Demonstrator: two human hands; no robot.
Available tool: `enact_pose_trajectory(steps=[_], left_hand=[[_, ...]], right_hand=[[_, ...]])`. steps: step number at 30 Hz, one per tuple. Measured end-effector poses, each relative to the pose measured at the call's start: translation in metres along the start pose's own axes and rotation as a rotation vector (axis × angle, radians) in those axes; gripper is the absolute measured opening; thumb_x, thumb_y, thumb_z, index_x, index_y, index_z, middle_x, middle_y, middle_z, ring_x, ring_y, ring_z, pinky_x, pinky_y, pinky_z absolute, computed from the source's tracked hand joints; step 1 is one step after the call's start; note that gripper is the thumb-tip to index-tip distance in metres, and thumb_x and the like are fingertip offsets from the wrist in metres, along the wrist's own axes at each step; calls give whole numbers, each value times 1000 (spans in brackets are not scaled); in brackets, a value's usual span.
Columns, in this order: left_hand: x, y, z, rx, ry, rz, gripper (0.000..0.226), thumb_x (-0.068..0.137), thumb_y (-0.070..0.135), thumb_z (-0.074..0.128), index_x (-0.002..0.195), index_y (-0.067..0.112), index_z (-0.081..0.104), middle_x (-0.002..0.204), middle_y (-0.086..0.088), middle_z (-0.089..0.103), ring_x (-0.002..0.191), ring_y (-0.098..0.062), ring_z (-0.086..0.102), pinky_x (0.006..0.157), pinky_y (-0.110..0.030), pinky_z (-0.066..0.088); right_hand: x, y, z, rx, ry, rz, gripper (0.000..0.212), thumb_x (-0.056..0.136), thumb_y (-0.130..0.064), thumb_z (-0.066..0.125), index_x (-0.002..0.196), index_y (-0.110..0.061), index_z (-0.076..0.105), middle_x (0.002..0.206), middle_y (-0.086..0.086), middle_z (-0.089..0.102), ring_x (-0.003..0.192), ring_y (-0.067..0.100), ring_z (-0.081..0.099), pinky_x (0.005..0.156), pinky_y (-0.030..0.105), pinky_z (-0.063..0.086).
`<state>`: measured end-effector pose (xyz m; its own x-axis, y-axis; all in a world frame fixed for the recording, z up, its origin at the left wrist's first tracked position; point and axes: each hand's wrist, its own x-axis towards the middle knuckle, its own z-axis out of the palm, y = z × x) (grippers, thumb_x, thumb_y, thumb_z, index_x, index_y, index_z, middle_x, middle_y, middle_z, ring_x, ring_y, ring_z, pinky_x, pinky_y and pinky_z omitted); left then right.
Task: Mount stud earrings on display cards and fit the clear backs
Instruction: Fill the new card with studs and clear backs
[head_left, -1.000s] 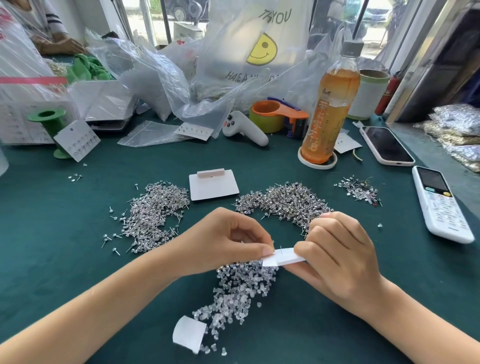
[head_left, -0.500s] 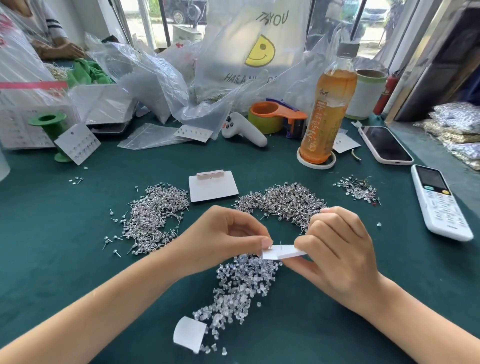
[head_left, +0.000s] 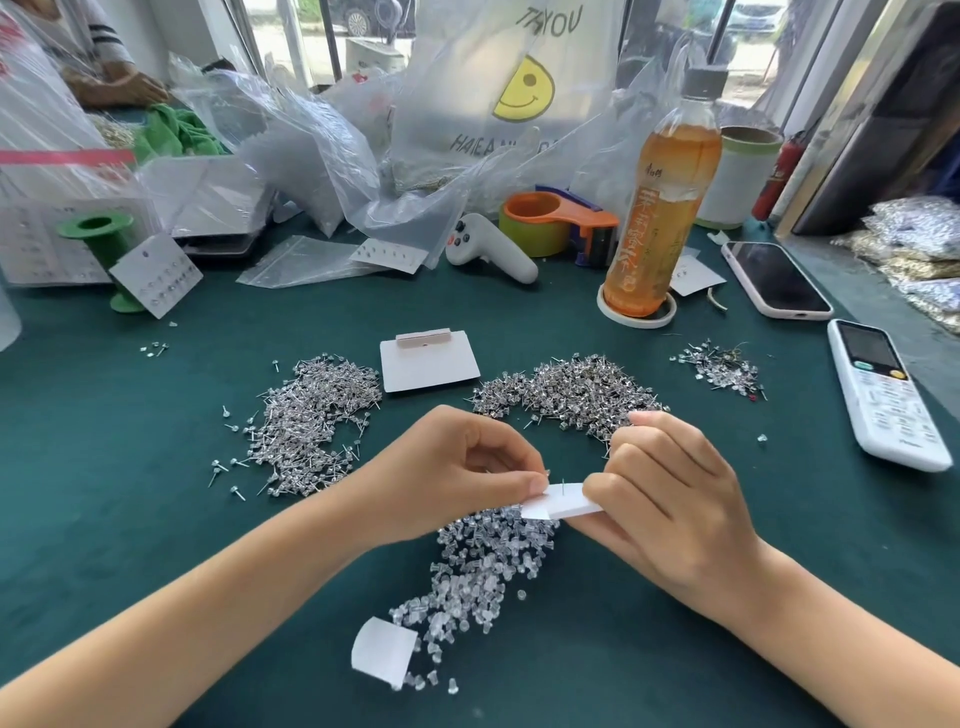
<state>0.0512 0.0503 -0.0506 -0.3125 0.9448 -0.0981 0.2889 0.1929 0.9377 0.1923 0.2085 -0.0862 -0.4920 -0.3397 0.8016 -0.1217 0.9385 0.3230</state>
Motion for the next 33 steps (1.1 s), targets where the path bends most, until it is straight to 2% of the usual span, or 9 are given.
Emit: enact_pose_trajectory(steps=[8,12,15,17,22,25,28,30,33], left_hand=[[2,5,-1,20,-7,-36,2,82,10,71,83,10,74,75,-8,72,64,-7,59,59,-16,44],[4,9,-1,37,-3,-64,4,82,7,70,80,9,73,69,-1,69,60,-5,57,56,-13,42],[4,11,0,45,4,-78,4,80,7,71,78,10,73,69,-1,69,60,-5,57,58,-13,42],[5,13,0,37,0,-92,6,80,7,71,77,10,74,70,-2,70,62,-6,58,61,-15,44],[7,14,-1,8,10,-139,6,79,7,72,74,10,74,72,-6,69,64,-10,55,66,-23,42],[7,12,2,3,23,-151,6,78,10,73,73,12,74,70,0,69,63,-8,54,61,-17,42],[6,9,-3,-73,112,-110,3,77,19,76,77,17,76,73,4,72,62,0,59,57,-10,44],[8,3,-13,-60,262,-27,2,77,23,76,78,22,76,77,8,74,65,3,62,60,-9,47],[10,-9,-31,146,390,84,9,79,15,74,81,24,75,79,5,74,69,-10,66,65,-20,52]], right_hand=[[-1,0,-1,-27,-2,-8,35,89,-23,63,57,-11,61,59,3,52,72,21,51,87,32,47],[-1,-1,-2,-46,10,-10,39,92,-24,59,55,-12,62,59,2,53,73,20,51,89,30,44],[-1,0,-2,-53,21,-18,32,91,-23,60,61,-12,60,59,2,53,75,20,51,90,30,42],[-2,0,-1,-75,26,-31,22,86,-22,66,71,-13,52,59,2,53,76,20,51,93,29,40],[-4,1,-2,-117,30,-45,38,66,-20,82,75,-14,46,58,1,52,75,20,49,95,28,37],[-2,1,-2,-134,31,-37,34,67,-20,81,72,-13,49,58,1,52,75,19,49,95,27,37],[2,4,0,-84,64,51,30,80,-23,74,59,-10,57,57,3,51,71,21,49,87,29,40],[2,6,1,-28,72,101,31,85,-26,70,64,-11,53,59,4,50,71,22,49,86,29,39],[-1,5,1,11,59,129,32,84,-28,71,73,-14,45,61,3,49,71,22,49,87,30,38]])
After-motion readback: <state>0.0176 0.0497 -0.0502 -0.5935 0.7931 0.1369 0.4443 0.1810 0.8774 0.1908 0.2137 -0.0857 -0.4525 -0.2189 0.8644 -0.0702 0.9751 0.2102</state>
